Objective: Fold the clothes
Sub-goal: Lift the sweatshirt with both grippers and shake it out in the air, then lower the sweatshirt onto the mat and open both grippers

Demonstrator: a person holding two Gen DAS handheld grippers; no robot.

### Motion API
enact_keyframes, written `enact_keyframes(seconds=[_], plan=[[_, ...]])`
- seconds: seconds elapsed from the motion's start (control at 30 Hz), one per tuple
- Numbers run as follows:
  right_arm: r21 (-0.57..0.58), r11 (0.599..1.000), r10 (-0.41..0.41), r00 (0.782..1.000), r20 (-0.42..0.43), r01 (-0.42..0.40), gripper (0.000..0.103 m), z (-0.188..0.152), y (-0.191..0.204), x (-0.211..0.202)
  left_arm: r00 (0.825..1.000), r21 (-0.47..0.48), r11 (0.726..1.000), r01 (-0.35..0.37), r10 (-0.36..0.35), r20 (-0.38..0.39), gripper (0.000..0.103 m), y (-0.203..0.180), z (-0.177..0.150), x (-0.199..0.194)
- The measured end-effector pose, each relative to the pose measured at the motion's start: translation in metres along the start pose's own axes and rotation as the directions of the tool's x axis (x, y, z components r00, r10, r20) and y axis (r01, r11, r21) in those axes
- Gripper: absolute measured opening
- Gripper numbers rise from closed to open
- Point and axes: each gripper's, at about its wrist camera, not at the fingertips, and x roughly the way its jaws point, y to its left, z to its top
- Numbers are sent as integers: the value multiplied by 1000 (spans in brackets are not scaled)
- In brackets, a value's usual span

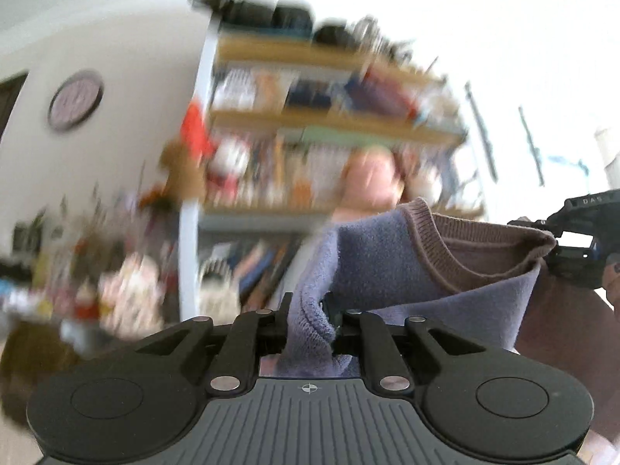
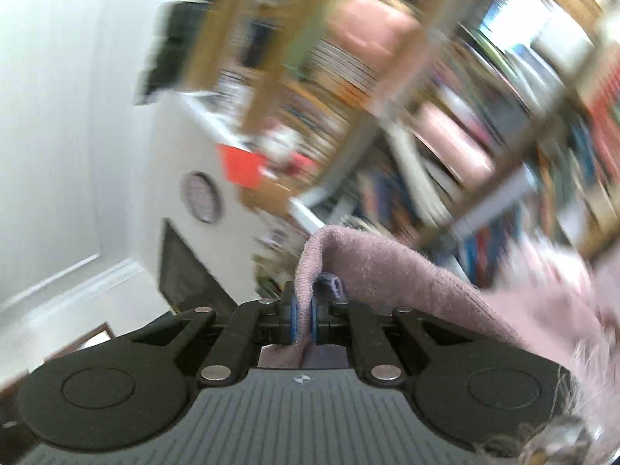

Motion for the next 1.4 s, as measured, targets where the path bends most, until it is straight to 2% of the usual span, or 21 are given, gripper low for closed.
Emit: enact_keyframes(seconds=[0.13,0.23,0.3,0.37,0.4,0.47,0.53,0.6,0.63,0.67,0.7,0.73,0.77,0.8,0.83,0.97,1.03,1.1,1.17,1.33,1.4], plan=[[-147,986,93,993,74,-81,7,24,62,-29,996,-79,997,19,-11,93,13,5,17,8],[-169,982,105,991,81,-90,7,34,71,-32,996,-155,987,29,-16,82,13,7,12,34],[-153,988,48,997,66,-38,7,39,57,-23,1000,-172,985,21,-19,9,13,5,-3,61],[-90,993,-70,997,27,72,7,44,27,-10,987,-155,988,-15,-10,-159,13,-1,-49,101],[-45,989,-144,990,-8,143,7,45,3,0,968,-141,989,-34,-2,-250,13,-4,-75,121],[24,958,-284,954,-91,287,7,45,-49,21,905,-107,992,-68,16,-425,15,-11,-127,163],[40,905,-411,893,-185,424,7,36,-116,45,811,-69,993,-95,37,-584,20,-17,-179,205],[1,828,-541,801,-258,560,7,21,-184,68,695,-19,993,-113,66,-716,20,-26,-228,243],[-20,800,-579,762,-289,600,7,14,-210,78,657,13,993,-119,88,-749,23,-32,-244,255],[-38,780,-603,732,-317,625,9,7,-234,86,628,44,991,-123,112,-770,28,-38,-256,265],[-57,759,-625,701,-343,649,11,0,-257,94,610,69,989,-127,133,-781,30,-41,-262,272],[-73,745,-641,682,-352,663,15,-3,-273,100,597,90,987,-131,151,-788,36,-43,-264,277],[-88,736,-654,671,-351,671,25,-4,-284,105,584,111,985,-135,169,-794,47,-45,-267,282],[-106,732,-662,664,-348,673,32,-4,-292,109,581,115,982,-147,180,-793,54,-44,-266,284],[-124,733,-664,663,-347,669,40,-3,-295,109,584,109,980,-166,187,-790,67,-40,-263,282],[-176,741,-663,665,-343,648,47,2,-300,103,599,72,966,-248,211,-773,79,-26,-248,272],[-177,743,-661,667,-344,646,50,2,-300,93,622,61,955,-291,237,-747,80,-22,-235,257],[-174,744,-660,669,-343,645,52,1,-300,81,659,53,938,-343,281,-698,82,-17,-220,242],[-166,741,-663,670,-334,651,52,0,-297,67,683,51,921,-385,322,-656,83,-15,-209,228],[-132,740,-663,683,-308,659,52,0,-293,45,674,24,914,-405,316,-668,83,-17,-202,205],[-120,745,-657,690,-303,657,52,2,-291,41,661,22,917,-399,304,-686,83,-22,-206,194]])
